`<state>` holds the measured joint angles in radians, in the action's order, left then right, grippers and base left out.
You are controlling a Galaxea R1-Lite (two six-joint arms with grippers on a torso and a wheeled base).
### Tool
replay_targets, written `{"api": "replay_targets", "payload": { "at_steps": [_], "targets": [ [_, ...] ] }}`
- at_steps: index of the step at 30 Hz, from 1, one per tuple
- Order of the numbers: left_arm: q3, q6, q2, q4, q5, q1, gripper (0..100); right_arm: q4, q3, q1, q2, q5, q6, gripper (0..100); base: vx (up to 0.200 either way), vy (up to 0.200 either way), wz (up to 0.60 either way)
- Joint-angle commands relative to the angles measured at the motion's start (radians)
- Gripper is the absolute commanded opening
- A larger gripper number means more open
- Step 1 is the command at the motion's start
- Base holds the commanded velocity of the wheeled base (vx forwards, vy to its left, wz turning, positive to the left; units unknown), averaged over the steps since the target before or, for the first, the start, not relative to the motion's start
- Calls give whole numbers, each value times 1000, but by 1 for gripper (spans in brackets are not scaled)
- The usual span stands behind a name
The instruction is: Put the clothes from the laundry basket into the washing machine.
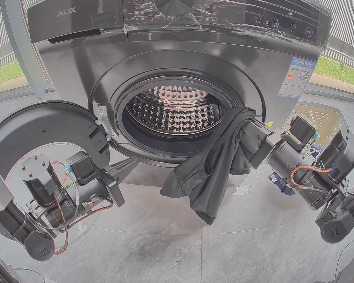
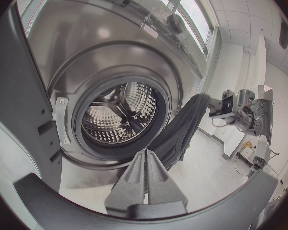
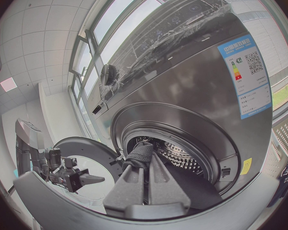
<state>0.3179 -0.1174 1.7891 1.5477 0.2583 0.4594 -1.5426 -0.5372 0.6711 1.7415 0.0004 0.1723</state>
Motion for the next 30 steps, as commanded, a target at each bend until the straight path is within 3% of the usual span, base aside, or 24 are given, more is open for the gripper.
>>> {"api": "replay_targets", "payload": {
  "at_steps": [1,13,17,18,23,30],
  "targets": [
    [-10,5,65,0,1,4,0,-1,-3,15,-8,0,1,0,0,0,0],
    [-51,16,170,2,4,50,0,-1,-13,85,10,-3,10,0,0,0,0],
    [-57,15,173,2,9,44,0,1,-56,91,44,-3,4,0,0,0,0],
    [-54,13,174,2,9,44,100,7,-63,96,43,-3,3,0,0,0,0],
    [-45,10,184,2,10,61,100,25,-129,111,39,-3,1,0,0,0,0],
    [29,13,277,2,35,113,100,32,-125,136,38,-5,1,0,0,0,0]
  ]
}}
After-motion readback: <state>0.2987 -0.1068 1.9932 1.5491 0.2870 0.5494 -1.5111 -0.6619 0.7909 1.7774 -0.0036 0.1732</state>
